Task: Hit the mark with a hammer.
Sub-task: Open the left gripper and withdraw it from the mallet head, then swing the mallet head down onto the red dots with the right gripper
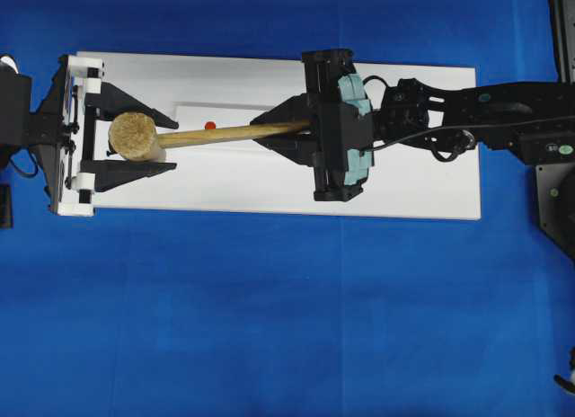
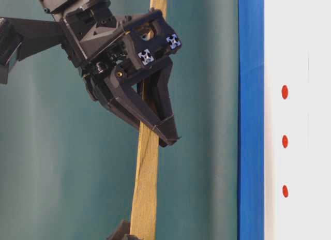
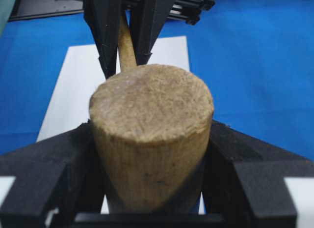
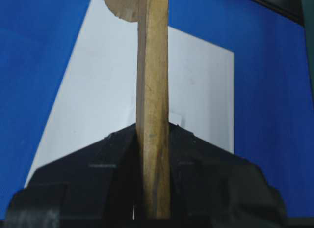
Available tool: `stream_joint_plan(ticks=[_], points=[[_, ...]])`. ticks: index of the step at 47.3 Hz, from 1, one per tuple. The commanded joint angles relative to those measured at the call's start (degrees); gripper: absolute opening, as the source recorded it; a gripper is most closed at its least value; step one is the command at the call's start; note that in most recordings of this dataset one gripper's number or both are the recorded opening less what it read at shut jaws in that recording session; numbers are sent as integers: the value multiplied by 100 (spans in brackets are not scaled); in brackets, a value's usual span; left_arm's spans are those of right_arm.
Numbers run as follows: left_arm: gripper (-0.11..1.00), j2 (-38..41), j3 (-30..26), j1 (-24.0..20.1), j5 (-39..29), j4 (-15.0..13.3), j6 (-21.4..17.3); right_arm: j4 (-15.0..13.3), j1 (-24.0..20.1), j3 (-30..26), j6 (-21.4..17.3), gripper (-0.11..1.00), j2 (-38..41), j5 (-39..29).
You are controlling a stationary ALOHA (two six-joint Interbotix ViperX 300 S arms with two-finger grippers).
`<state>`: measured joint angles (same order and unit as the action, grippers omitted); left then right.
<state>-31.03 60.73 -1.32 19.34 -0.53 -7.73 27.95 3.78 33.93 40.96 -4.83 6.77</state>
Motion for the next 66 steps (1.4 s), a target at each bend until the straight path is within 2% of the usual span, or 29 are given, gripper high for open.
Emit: stream_joint_plan(ticks=[1,6,10,19,27,47,58,66], points=[[51,-70,-132,-35,35,-18,26,70,18,-167,-9,3,-62,-18],[81,-79,-123,-26,26,-9,-44,123,18,-167,-9,2,-62,-35],[92,-79,-123,-44,26,-18,-97,193,18,-167,-9,2,-62,-44],[90,-316,18,-149,-53,-18,-97,308,18,-132,-9,2,-97,-158],[90,-914,299,-237,-352,-18,-105,457,18,-9,-9,2,-193,-229],[90,-2909,905,-246,-2013,-9,-35,738,18,457,-9,2,-580,-202],[90,-3173,984,-246,-2171,-18,-26,835,35,475,-9,2,-571,-176],[90,-3146,993,-246,-2180,-9,-26,835,290,483,-9,2,-545,0]])
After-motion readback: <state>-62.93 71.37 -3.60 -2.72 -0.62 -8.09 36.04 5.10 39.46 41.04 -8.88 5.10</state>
